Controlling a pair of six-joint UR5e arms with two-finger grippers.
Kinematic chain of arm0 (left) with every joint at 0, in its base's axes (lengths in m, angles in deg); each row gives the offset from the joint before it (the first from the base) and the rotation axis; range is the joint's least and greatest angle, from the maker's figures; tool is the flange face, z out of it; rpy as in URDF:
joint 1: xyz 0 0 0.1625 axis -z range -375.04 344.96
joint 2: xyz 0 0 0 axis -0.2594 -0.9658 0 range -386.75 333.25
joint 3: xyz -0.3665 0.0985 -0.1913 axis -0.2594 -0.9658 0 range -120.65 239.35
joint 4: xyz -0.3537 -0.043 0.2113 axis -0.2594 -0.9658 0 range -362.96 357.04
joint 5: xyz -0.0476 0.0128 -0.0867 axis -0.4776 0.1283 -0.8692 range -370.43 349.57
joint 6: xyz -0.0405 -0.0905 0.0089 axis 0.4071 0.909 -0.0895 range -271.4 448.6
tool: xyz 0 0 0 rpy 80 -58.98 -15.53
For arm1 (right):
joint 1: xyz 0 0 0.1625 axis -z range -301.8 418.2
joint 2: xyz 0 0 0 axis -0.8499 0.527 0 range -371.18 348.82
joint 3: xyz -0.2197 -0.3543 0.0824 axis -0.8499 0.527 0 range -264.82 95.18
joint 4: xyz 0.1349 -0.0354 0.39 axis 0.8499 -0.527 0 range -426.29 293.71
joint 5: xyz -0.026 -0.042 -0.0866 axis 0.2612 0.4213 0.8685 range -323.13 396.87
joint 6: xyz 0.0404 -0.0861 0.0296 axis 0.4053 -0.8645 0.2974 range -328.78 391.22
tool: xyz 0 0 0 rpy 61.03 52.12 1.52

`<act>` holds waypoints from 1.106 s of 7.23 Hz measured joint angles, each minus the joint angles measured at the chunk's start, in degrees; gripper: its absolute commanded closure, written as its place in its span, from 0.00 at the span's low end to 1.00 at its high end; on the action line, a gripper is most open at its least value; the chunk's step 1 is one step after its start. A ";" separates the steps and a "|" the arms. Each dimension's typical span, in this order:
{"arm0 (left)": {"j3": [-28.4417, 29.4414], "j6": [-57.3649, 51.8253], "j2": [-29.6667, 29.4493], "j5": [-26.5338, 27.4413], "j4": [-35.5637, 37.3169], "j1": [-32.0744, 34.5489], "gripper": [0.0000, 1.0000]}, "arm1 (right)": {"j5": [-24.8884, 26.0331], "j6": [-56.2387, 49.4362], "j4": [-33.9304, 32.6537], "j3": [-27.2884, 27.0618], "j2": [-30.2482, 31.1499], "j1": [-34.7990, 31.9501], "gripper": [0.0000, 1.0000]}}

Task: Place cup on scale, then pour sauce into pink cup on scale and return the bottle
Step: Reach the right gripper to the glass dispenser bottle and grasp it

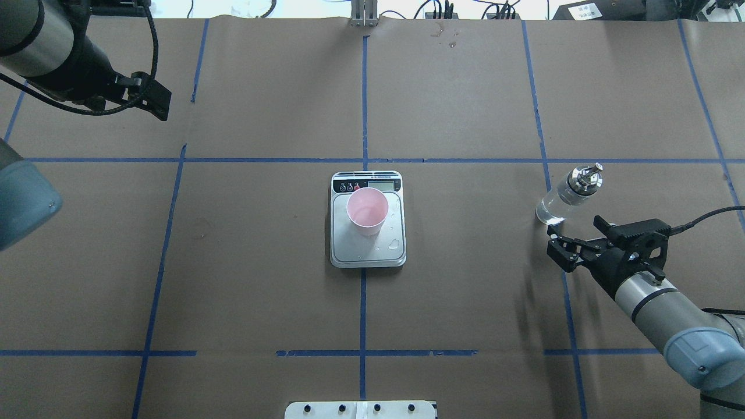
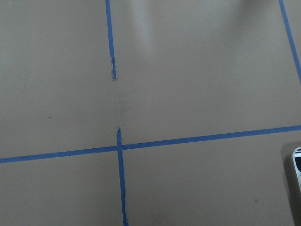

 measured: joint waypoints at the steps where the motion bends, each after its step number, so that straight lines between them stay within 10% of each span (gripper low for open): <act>1: 0.00 -0.01 -0.01 -0.01 0.00 -0.02 0.00 | 1.03 -0.17 0.03 0.26 -0.04 0.00 0.00; 8: 0.31 -0.01 0.00 0.04 0.00 -0.03 0.00 | 2.95 -2.38 8.84 9.55 -3.46 -1.38 0.00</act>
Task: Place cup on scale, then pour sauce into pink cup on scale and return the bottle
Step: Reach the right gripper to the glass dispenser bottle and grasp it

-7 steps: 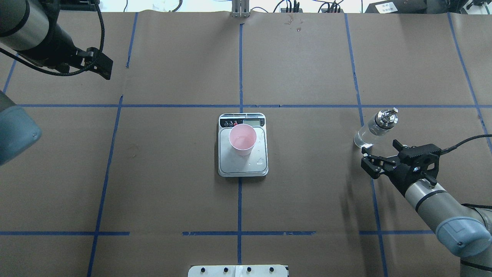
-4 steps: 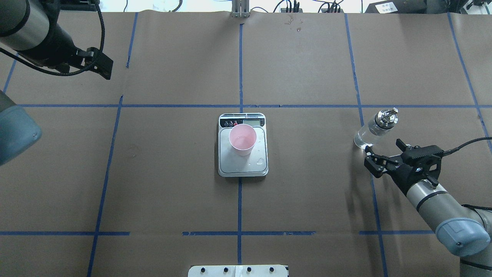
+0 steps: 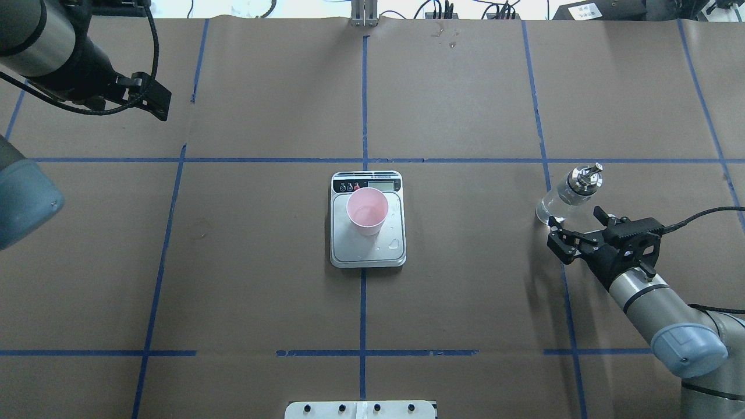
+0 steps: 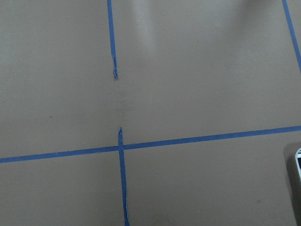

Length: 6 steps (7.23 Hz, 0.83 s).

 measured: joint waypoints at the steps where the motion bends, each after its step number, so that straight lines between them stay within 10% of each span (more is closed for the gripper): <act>1: 0.11 0.00 0.00 0.00 0.00 0.00 0.00 | -0.10 -0.73 0.05 0.44 -0.23 -0.72 0.00; 6: 0.41 0.02 -0.09 -0.02 0.00 0.00 0.00 | -0.63 -2.14 0.04 3.88 -4.72 -2.87 0.00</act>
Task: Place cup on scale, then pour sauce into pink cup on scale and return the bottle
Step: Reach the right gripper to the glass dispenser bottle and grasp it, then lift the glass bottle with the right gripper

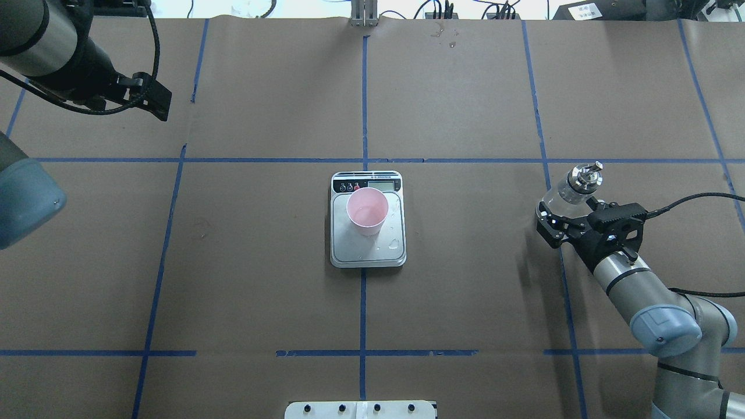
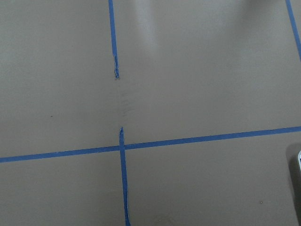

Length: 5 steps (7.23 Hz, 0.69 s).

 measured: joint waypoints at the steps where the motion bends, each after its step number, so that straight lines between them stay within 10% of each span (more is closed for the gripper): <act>1: 0.00 0.04 0.00 -0.06 0.00 0.00 0.00 | -0.15 -0.12 0.01 0.18 -0.23 -0.32 0.00; 5: -0.08 0.07 0.00 -0.16 0.00 0.00 0.00 | -0.44 -0.35 -0.07 0.33 -1.57 -0.95 0.00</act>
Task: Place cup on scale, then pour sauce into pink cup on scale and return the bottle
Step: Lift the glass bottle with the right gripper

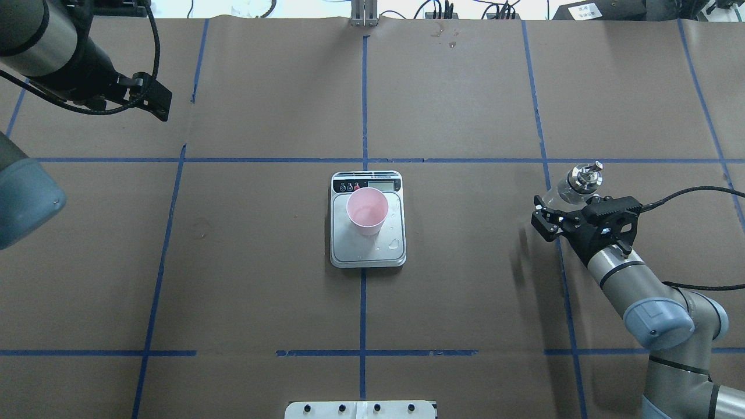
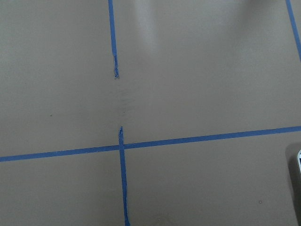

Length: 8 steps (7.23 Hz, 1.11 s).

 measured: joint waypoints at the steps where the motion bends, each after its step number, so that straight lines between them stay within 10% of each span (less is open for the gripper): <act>1: -0.05 0.00 -0.03 -0.03 0.00 0.00 0.00 | -0.23 -0.03 -0.01 0.01 -0.14 -0.27 0.00; 3: -0.09 0.06 -0.13 -0.08 0.00 -0.06 0.00 | -1.39 -0.08 -0.01 0.02 -0.20 -1.22 0.07; 4: -0.09 0.08 -0.15 -0.08 0.00 -0.07 0.00 | -1.66 -0.09 -0.01 0.02 -0.23 -1.45 0.67; 5: -0.12 0.11 -0.17 -0.11 0.00 -0.08 0.00 | -1.74 -0.06 0.01 0.01 -0.46 -1.56 1.00; 8: -0.36 0.25 -0.17 -0.17 0.04 0.04 0.00 | -3.69 0.21 -0.18 -2.32 -1.53 -2.84 1.00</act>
